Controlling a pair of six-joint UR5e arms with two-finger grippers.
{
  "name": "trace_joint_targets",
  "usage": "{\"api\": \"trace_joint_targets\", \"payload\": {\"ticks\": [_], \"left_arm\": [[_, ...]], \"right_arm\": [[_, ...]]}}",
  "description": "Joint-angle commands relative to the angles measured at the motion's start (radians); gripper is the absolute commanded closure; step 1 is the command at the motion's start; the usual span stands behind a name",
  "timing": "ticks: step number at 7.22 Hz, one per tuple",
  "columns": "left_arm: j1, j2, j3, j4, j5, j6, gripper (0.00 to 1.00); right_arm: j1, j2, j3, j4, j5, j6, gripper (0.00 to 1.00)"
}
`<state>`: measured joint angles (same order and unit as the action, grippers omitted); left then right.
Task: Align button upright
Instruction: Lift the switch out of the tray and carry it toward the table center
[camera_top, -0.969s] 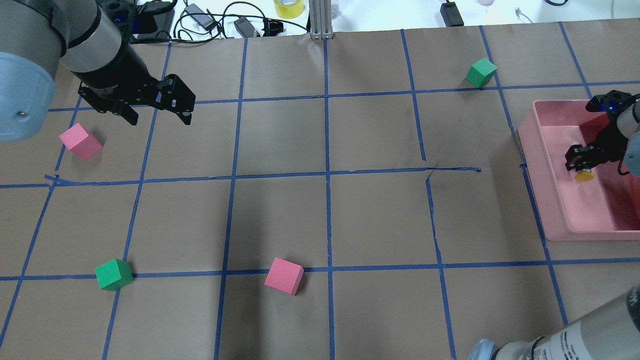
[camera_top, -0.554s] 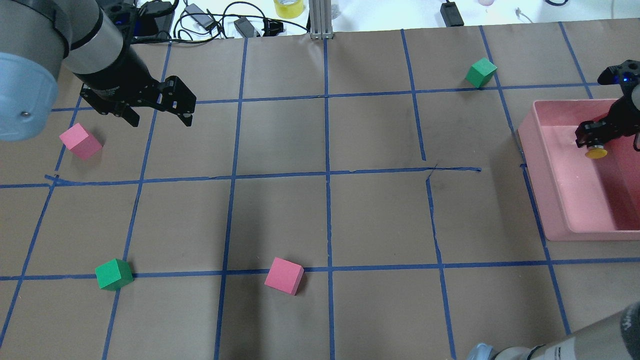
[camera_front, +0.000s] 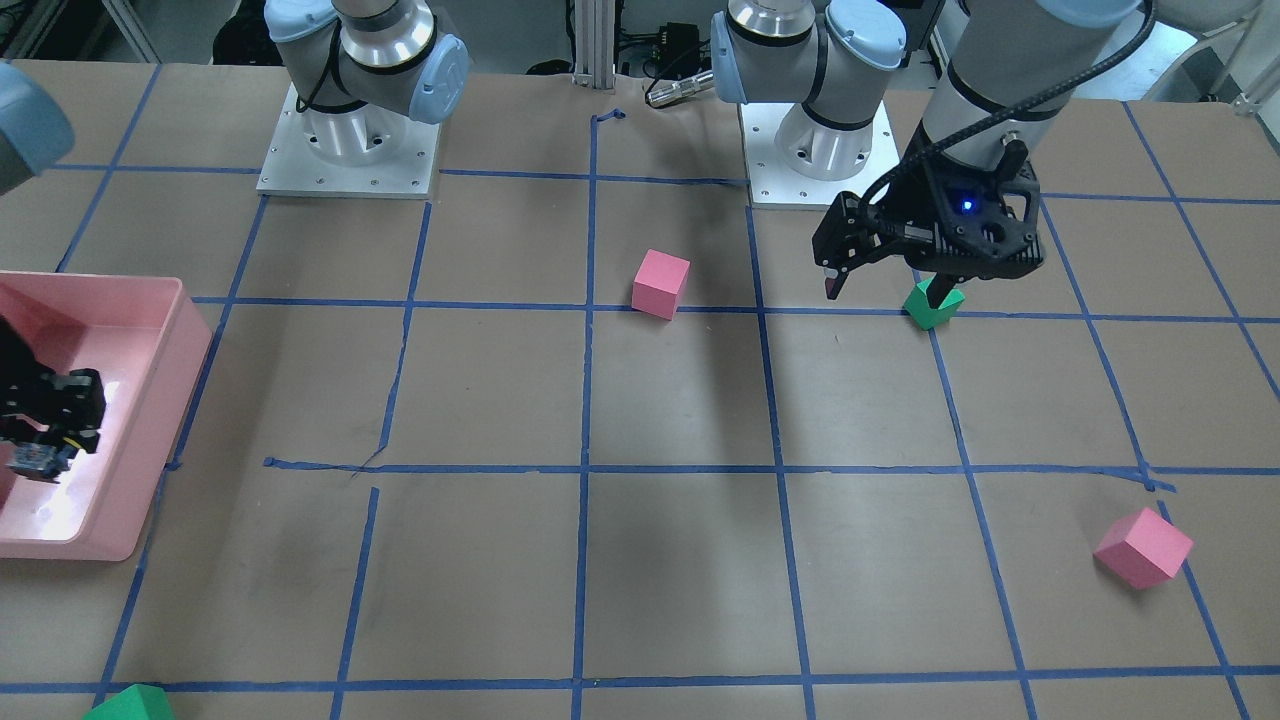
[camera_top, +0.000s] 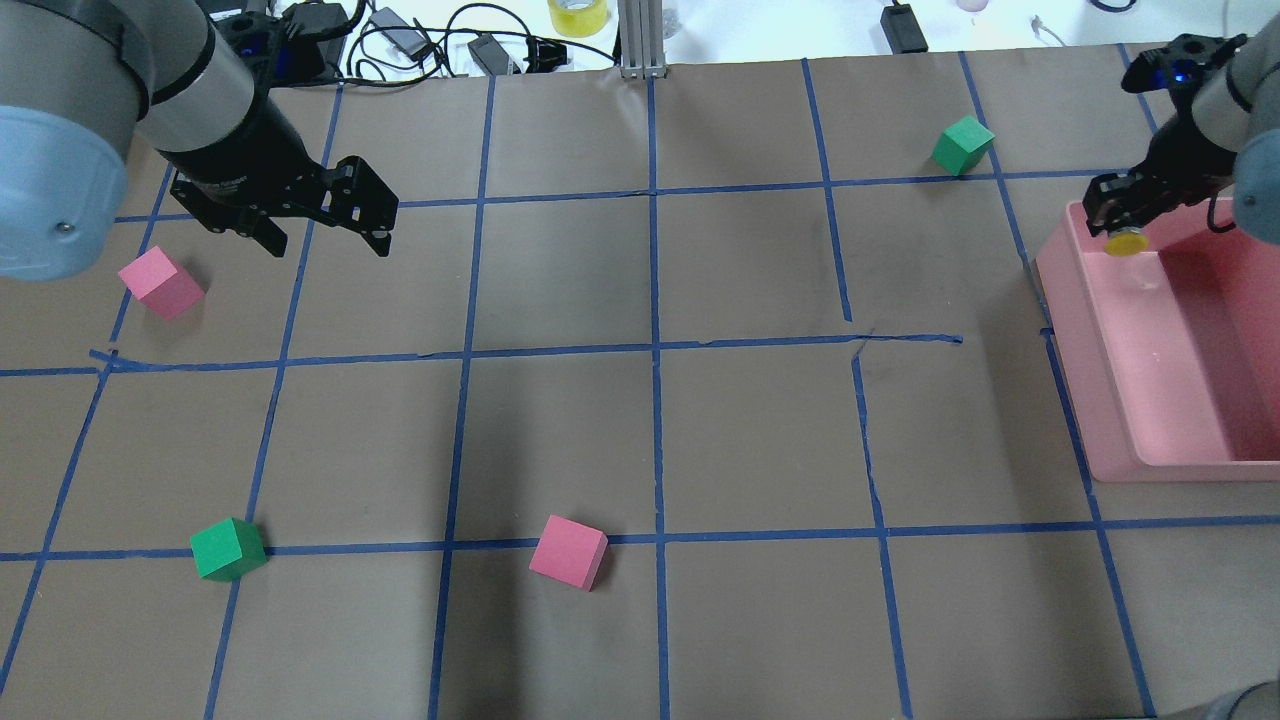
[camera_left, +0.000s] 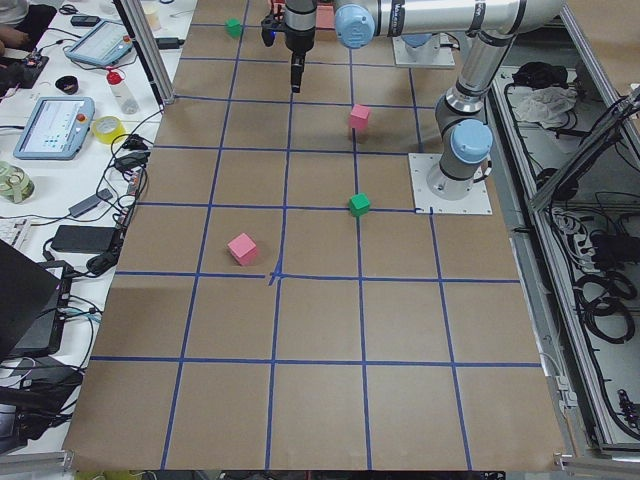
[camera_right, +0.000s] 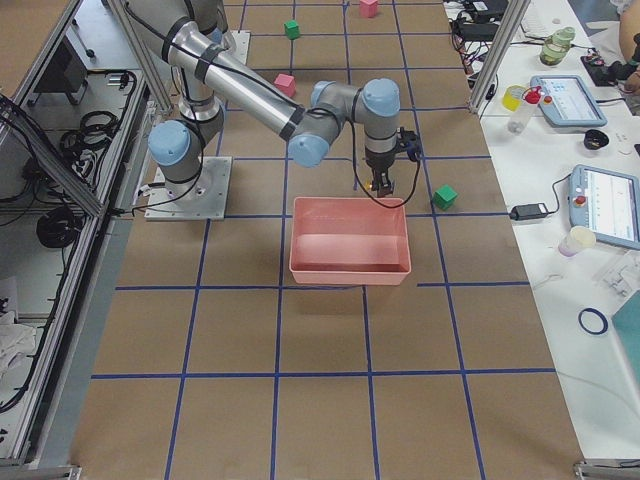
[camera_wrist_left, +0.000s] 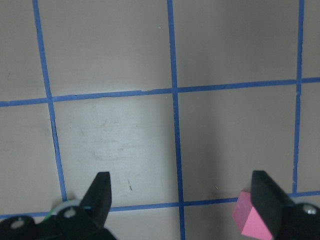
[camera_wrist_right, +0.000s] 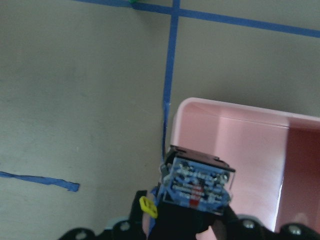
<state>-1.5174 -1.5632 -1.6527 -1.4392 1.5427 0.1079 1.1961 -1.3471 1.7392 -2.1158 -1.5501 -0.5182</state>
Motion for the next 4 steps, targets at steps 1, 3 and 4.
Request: {"api": "trace_joint_targets", "payload": {"ticks": [1, 3, 4], "left_arm": [[0.0, -0.008, -0.006, 0.002, -0.003, -0.004, 0.0], [0.0, -0.006, -0.012, 0.002, -0.001, -0.004, 0.0], [0.0, -0.006, -0.013, 0.002, -0.003, -0.005, 0.0]], "right_arm": [[0.205, -0.001, -0.027, 0.011, 0.014, 0.198, 1.0], [0.467, 0.023, -0.033, -0.013, 0.012, 0.465, 1.0], [0.555, 0.051, -0.041, -0.026, 0.013, 0.519, 1.0]]}}
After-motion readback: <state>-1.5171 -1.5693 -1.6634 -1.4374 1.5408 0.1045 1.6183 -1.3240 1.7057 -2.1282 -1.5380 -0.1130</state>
